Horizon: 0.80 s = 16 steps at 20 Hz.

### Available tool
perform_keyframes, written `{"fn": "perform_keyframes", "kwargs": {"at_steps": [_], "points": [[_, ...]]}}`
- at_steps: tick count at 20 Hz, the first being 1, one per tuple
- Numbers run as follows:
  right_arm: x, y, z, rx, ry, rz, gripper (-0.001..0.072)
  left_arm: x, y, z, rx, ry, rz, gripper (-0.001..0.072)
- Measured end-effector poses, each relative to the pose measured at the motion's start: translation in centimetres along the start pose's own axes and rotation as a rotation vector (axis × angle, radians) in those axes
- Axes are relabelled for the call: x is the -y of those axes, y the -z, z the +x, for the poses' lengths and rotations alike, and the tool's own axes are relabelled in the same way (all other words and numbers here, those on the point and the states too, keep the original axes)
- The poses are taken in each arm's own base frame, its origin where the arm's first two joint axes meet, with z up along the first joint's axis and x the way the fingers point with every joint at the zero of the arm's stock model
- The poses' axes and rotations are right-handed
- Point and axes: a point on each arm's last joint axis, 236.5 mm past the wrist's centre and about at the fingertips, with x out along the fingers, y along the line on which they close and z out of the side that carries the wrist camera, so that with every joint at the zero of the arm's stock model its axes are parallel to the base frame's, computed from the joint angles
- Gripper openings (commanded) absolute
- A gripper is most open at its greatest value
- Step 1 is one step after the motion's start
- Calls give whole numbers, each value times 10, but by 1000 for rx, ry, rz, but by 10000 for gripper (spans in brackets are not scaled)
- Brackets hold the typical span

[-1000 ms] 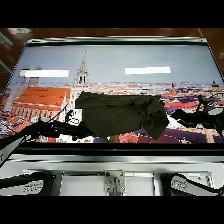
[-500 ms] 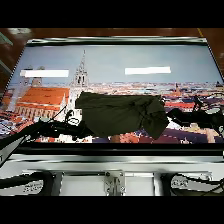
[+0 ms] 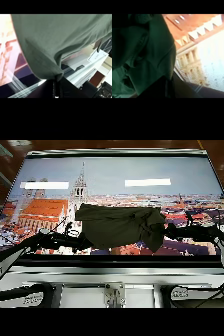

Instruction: Fold the shirts.

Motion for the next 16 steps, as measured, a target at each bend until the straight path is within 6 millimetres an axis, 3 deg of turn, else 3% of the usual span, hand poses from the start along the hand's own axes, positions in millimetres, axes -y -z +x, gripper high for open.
{"fn": "perform_keyframes", "kwargs": {"at_steps": [4,6,8,10,12,14,16], "points": [[-28,-3,-14,11,-74,-53,62,24,-18,-15,52,21,79,31],[-57,-16,-40,68,-108,-149,61,56,-40,-42,137,36,195,32],[-98,-36,-85,178,-123,-289,61,108,-63,-93,279,57,381,32],[-153,-55,-150,348,-109,-464,62,181,-75,-171,486,85,598,33],[-219,-60,-233,588,-66,-651,62,260,-57,-271,739,103,821,33],[-284,-47,-326,889,-15,-778,62,328,-8,-371,1024,86,1025,33],[-341,-9,-412,1185,9,-868,62,375,63,-449,1298,23,1191,33]]}}
